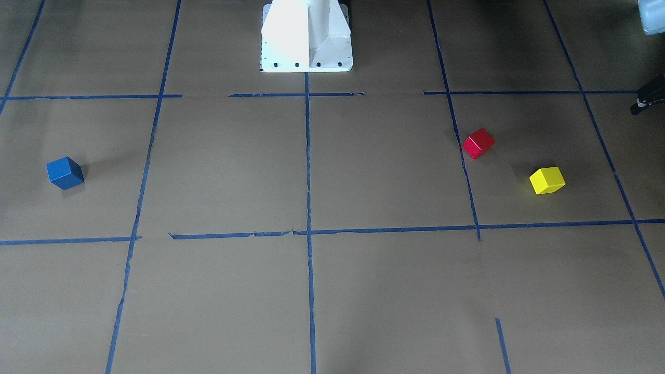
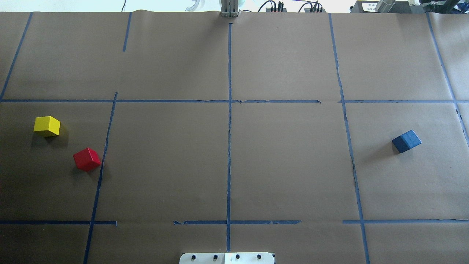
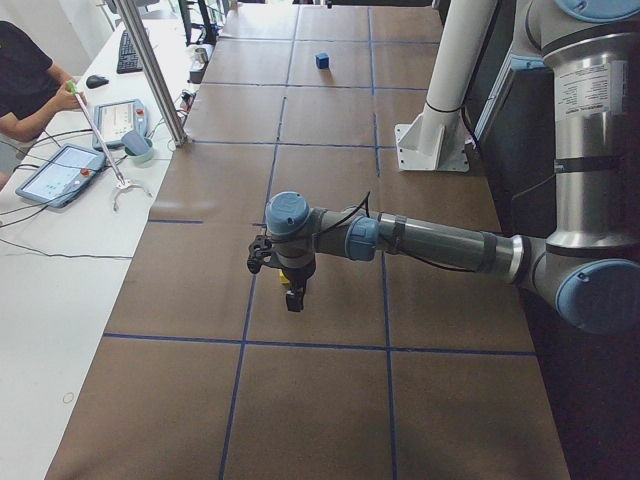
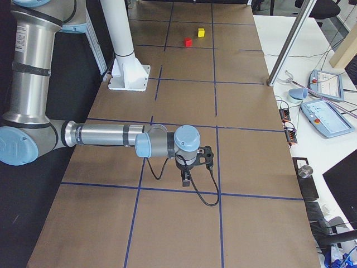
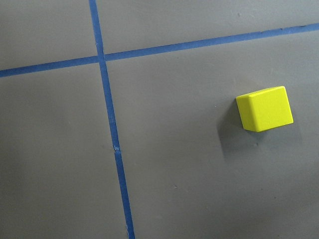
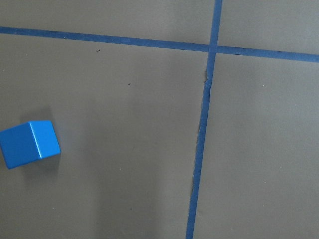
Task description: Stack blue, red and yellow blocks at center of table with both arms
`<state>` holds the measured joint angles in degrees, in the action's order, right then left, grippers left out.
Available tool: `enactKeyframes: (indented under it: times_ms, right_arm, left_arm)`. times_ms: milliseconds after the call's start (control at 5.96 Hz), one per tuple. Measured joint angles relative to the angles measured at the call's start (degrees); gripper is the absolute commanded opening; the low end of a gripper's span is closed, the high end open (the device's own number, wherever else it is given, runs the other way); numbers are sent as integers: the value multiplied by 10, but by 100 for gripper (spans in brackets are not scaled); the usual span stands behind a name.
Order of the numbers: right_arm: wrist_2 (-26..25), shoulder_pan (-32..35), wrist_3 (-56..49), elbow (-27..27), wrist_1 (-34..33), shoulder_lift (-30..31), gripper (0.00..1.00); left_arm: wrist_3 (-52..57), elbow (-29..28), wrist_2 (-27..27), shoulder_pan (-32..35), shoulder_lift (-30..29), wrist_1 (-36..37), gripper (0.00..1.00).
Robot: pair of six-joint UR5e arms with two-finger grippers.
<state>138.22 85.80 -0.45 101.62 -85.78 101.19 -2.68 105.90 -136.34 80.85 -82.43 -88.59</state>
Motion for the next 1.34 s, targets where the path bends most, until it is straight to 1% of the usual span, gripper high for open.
enactKeyframes:
  times_ms: [168,335,503,671,838,1006,1174,1341]
  right_arm:
    - [1,-15,2,0,9,1,100]
    - [5,-37,24,0,31,2,100]
    - [8,-73,85,-1,81,6,100]
    - [5,-117,148,-4,148,9,100]
    - [-3,-159,179,-8,207,8,100]
    - [-33,-202,190,-13,250,5,100]
    - [-77,-240,195,-18,276,-3,100]
    - [-100,-265,197,-23,285,-16,100]
  left_arm:
    - [1,2,-1,1,3,0,100]
    - [1,7,-5,1,7,0,100]
    - [1,14,-12,3,17,-8,100]
    - [1,22,-14,3,33,-30,100]
    - [0,24,-14,3,46,-59,100]
    - [0,24,-15,3,51,-80,100]
    - [0,23,-15,3,53,-89,100]
    - [1,23,-15,3,53,-92,100]
